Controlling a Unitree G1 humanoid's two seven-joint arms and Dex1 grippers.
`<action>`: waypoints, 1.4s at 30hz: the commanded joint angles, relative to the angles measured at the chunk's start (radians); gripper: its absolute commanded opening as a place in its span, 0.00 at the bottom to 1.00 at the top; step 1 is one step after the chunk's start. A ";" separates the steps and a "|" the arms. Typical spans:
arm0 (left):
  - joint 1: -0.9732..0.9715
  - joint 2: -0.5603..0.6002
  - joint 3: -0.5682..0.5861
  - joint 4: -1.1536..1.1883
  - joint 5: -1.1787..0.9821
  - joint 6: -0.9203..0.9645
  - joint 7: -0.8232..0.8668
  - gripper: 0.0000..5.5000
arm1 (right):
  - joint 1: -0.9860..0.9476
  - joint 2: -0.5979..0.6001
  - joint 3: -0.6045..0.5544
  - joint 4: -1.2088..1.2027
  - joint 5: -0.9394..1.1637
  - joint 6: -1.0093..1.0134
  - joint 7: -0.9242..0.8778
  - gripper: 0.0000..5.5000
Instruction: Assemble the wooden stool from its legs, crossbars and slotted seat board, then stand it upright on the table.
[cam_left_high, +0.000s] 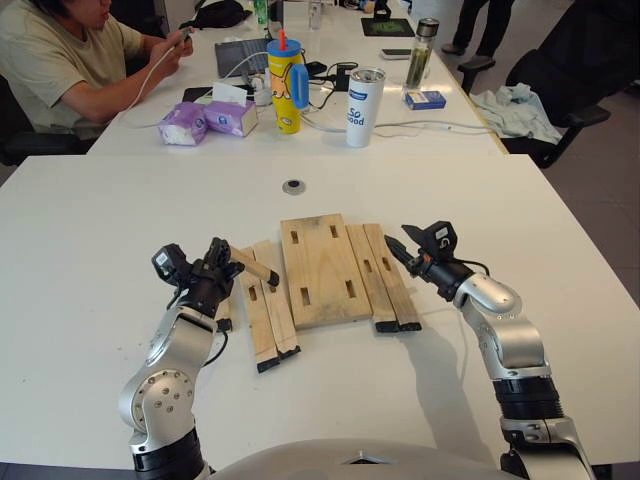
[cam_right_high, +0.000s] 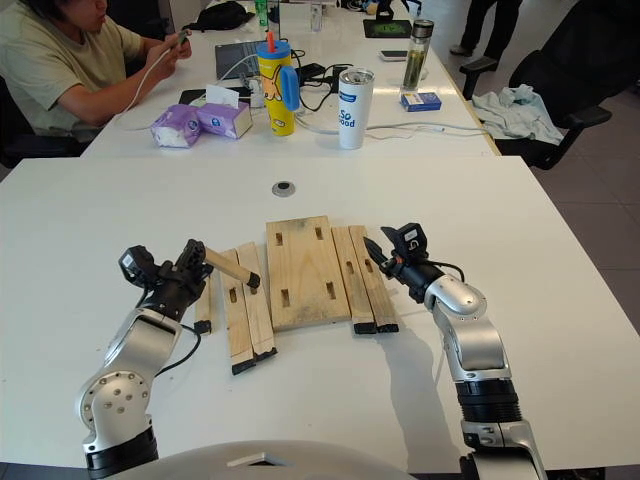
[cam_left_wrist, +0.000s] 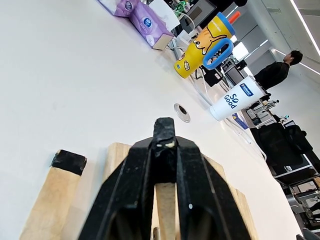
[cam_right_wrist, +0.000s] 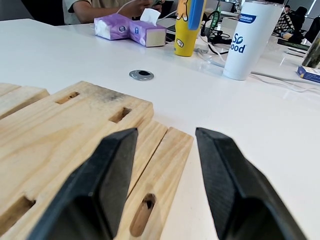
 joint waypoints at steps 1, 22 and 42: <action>0.013 0.014 -0.004 -0.011 0.029 -0.001 0.014 0.08 | -0.009 -0.006 0.004 -0.004 0.001 0.015 0.004 0.39; 0.021 0.044 -0.045 -0.159 0.064 -0.011 0.021 0.08 | 0.019 -0.001 0.019 -0.036 0.004 0.037 0.002 0.39; 0.071 0.043 -0.077 -0.162 0.127 0.015 0.066 0.08 | 0.008 -0.012 0.029 -0.021 0.000 0.046 0.022 0.39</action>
